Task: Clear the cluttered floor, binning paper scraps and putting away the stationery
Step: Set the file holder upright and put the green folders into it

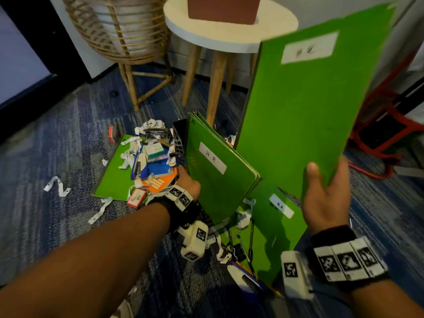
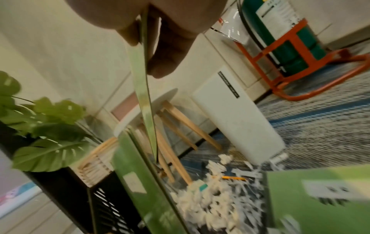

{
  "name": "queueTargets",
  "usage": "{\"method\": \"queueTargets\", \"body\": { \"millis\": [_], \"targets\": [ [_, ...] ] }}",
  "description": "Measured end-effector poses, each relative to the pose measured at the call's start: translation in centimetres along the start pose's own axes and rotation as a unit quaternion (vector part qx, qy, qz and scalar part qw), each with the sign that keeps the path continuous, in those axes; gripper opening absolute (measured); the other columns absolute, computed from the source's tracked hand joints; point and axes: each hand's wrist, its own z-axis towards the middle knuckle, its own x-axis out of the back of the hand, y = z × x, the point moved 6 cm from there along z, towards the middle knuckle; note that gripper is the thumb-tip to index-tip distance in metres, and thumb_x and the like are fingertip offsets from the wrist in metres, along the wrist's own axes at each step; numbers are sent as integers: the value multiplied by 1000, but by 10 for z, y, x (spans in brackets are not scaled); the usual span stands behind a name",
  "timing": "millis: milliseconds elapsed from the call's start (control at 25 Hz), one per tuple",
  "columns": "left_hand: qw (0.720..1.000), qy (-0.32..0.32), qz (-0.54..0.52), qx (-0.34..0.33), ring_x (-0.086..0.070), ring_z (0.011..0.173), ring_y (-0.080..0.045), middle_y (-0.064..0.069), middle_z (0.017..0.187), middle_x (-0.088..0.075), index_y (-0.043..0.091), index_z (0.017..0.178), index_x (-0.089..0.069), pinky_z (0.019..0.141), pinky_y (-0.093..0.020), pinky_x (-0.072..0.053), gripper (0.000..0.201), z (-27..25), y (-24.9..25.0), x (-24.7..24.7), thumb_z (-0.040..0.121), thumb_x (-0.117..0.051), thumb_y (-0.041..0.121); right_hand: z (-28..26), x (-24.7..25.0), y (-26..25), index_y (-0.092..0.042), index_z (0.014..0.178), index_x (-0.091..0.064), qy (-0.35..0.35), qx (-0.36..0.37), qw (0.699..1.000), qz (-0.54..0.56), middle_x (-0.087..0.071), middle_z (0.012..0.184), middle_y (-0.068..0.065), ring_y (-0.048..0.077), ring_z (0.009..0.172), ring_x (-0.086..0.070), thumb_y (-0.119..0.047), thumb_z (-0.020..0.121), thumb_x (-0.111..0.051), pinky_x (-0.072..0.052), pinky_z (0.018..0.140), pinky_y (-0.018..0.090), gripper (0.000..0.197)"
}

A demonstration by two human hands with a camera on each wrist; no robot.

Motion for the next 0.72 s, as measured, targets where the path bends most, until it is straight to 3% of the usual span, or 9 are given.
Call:
{"method": "queueTargets", "body": {
  "millis": [120,200,280,360,480,520,600,640,720],
  "targets": [
    [999,5,27,28,-53,116,-34,-16,136,-48,14,151,-11,95,-38,-46,79,-2,-4,6,88,-58,10,7,6,-40,-28,116,-48,23,35,997,59,-62,106,-18,-11,99,-58,-8,92,-60,-46,84,9,34],
    [998,10,55,25,-53,119,-36,-18,136,-49,12,151,-14,98,-39,-45,74,-5,-10,5,88,-52,0,16,5,-55,-30,89,-56,17,-2,996,86,-66,78,-26,-13,74,-59,-10,87,-67,-46,67,8,23],
    [998,-3,56,27,-53,119,-37,-20,139,-46,14,152,-11,95,-37,-46,75,-4,-15,1,90,-53,4,21,4,-73,-25,68,-60,8,-1,997,79,-61,58,-20,-10,55,-53,-14,85,-71,-45,57,11,23],
    [997,2,53,48,-50,121,-38,-22,143,-40,13,153,-5,92,-38,-44,75,-5,-16,0,94,-52,12,12,-4,-85,-15,57,-51,5,-2,999,46,-50,52,-13,-9,42,-46,-20,84,-70,-39,47,8,34],
    [997,22,59,40,-49,121,-32,-18,143,-40,8,151,-11,87,-31,-40,68,-8,-13,2,96,-49,9,-23,-31,-69,-2,53,-52,-85,-25,996,-8,-51,43,12,19,32,-46,-35,84,-64,-39,34,27,47],
    [997,20,61,31,-51,117,-31,-15,141,-42,7,150,-14,85,-28,-39,66,-10,-10,3,95,-50,7,-32,-43,-51,-1,49,-50,-114,-42,992,-23,-49,39,11,23,30,-43,-36,85,-63,-34,31,28,52],
    [998,12,57,27,-52,106,-28,-16,139,-46,5,148,-17,86,-26,-40,65,-10,-7,3,95,-52,9,-43,-64,-11,-12,44,-45,-131,-59,987,-71,-42,35,-4,12,27,-36,-43,88,-57,-28,33,19,55],
    [998,13,61,26,-52,107,-28,-14,138,-46,7,150,-16,91,-29,-41,67,-13,-4,5,95,-54,11,-46,-74,4,-16,47,-48,-134,-53,985,-91,-47,40,-7,8,31,-42,-49,89,-54,-32,38,16,54],
    [998,10,66,13,-51,118,-29,-13,140,-46,13,152,-11,96,-32,-40,75,-16,-2,2,93,-57,14,-55,-91,22,-15,66,-66,-173,-24,977,-120,-67,62,-2,11,54,-63,-50,90,-53,-49,56,21,45]
  ]
}}
